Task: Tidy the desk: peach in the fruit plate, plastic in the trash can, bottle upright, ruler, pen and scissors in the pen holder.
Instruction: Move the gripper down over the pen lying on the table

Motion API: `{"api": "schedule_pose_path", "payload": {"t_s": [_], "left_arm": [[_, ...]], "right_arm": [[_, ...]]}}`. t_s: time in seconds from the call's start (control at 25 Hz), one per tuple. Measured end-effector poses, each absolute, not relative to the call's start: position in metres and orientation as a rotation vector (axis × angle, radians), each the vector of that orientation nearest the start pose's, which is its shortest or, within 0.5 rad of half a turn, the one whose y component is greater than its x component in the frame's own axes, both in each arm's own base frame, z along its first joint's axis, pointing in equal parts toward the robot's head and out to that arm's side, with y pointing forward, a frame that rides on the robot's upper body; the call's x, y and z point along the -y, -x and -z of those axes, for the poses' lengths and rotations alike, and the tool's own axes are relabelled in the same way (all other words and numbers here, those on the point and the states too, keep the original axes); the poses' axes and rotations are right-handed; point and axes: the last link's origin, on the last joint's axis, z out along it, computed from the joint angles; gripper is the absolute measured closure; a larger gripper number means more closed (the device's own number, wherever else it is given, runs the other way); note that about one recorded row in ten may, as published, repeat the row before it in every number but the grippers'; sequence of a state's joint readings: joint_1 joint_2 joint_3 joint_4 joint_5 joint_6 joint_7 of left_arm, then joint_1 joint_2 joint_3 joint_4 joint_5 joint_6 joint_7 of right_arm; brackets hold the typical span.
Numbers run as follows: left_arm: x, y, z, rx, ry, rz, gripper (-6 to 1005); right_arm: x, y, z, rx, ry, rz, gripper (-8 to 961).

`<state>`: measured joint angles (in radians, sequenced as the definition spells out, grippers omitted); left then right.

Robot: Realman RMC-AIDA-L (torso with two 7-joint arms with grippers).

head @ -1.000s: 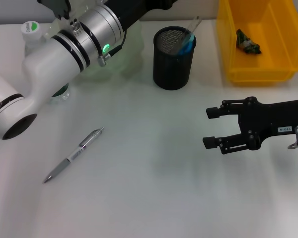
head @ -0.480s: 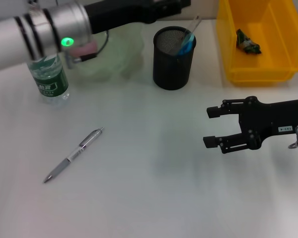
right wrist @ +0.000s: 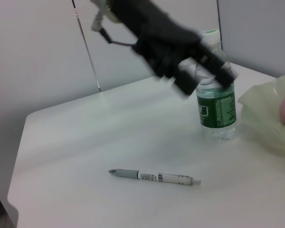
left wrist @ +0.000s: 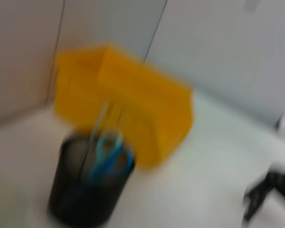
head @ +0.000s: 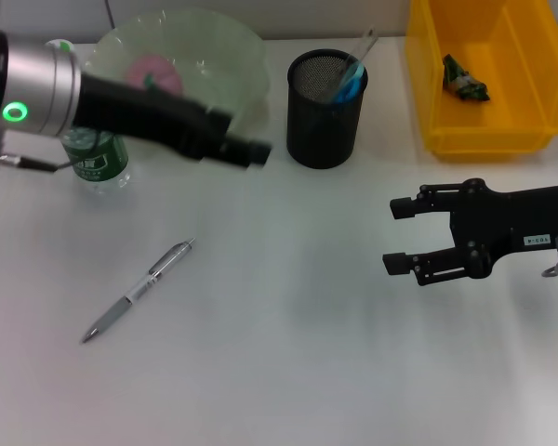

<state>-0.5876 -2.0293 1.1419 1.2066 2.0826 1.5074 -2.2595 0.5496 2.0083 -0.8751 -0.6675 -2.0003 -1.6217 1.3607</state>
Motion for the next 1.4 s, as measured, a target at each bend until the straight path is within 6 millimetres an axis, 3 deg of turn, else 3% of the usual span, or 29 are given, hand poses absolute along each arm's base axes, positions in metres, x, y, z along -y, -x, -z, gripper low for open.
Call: {"api": "schedule_pose_path", "payload": {"t_s": [0.08, 0.12, 0.16, 0.2, 0.24, 0.28, 0.36, 0.96, 1.4], "left_arm": [[-0.360, 0.172, -0.028, 1.000, 2.756, 0.001, 157], [-0.360, 0.172, -0.028, 1.000, 2.756, 0.001, 157], [-0.358, 0.177, -0.025, 1.059, 2.726, -0.161, 158], [-0.358, 0.177, -0.025, 1.059, 2.726, -0.161, 158], [-0.356, 0.183, -0.020, 1.111, 2.691, -0.326, 158], [-0.356, 0.183, -0.020, 1.111, 2.691, -0.326, 158], [-0.353, 0.189, -0.010, 1.167, 2.666, -0.491, 158], [-0.357, 0.211, 0.014, 1.147, 2.566, -0.730, 222], [-0.360, 0.214, 0.019, 1.119, 2.562, -0.790, 290]], "right_arm": [[-0.326, -0.255, -0.004, -0.441, 2.951, -0.536, 141], [-0.326, -0.255, -0.004, -0.441, 2.951, -0.536, 141], [-0.327, -0.255, -0.003, -0.432, 2.951, -0.535, 142], [-0.327, -0.255, -0.003, -0.432, 2.951, -0.535, 142], [-0.327, -0.255, -0.003, -0.429, 2.951, -0.536, 142], [-0.327, -0.255, -0.003, -0.426, 2.950, -0.537, 142], [-0.327, -0.254, -0.003, -0.423, 2.952, -0.537, 142], [-0.329, -0.252, -0.004, -0.413, 2.957, -0.529, 141], [-0.331, -0.250, -0.005, -0.408, 2.954, -0.532, 142]]}}
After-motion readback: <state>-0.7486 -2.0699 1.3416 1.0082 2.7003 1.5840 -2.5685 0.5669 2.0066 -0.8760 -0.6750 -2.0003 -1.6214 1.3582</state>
